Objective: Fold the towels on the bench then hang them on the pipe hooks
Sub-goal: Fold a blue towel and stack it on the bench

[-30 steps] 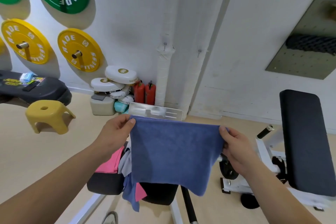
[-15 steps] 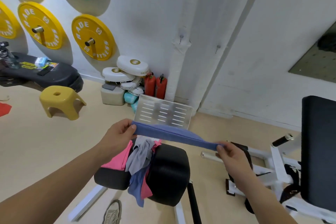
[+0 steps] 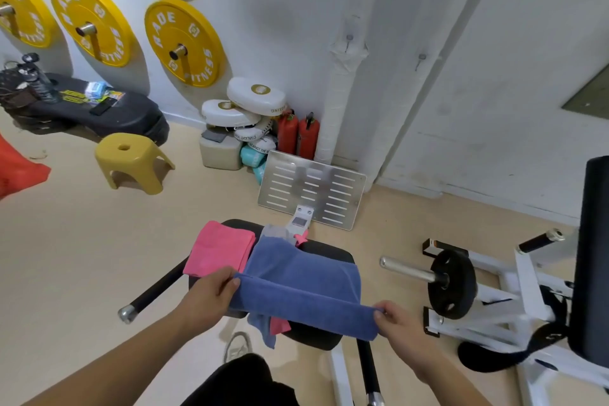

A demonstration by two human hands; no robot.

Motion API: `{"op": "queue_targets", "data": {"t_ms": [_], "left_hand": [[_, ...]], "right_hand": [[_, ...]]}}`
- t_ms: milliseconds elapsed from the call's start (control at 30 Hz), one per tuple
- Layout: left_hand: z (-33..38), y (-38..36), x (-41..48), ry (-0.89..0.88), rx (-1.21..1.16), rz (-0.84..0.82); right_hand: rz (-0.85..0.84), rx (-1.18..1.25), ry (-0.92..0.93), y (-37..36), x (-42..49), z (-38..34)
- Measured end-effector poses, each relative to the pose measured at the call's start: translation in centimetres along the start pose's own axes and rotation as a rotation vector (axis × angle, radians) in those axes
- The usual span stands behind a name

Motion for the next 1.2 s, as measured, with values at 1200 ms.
{"op": "queue_targets", "data": {"t_ms": [1200], "left_hand": [[0.5, -3.5, 24.2, 0.018, 0.746, -0.603]], "right_hand": [[-0.020, -0.251, -0.343, -0.2, 20.1, -2.1]]}}
Point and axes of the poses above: each hand's wrist, its own x-axis towards the middle knuckle, its own y-axis out of the back of the hand, z = x × y, the point moved 7 cm from there along x, towards the middle knuckle, and after that the axes turned 2 degrees about -z, right-handed, at the moved point
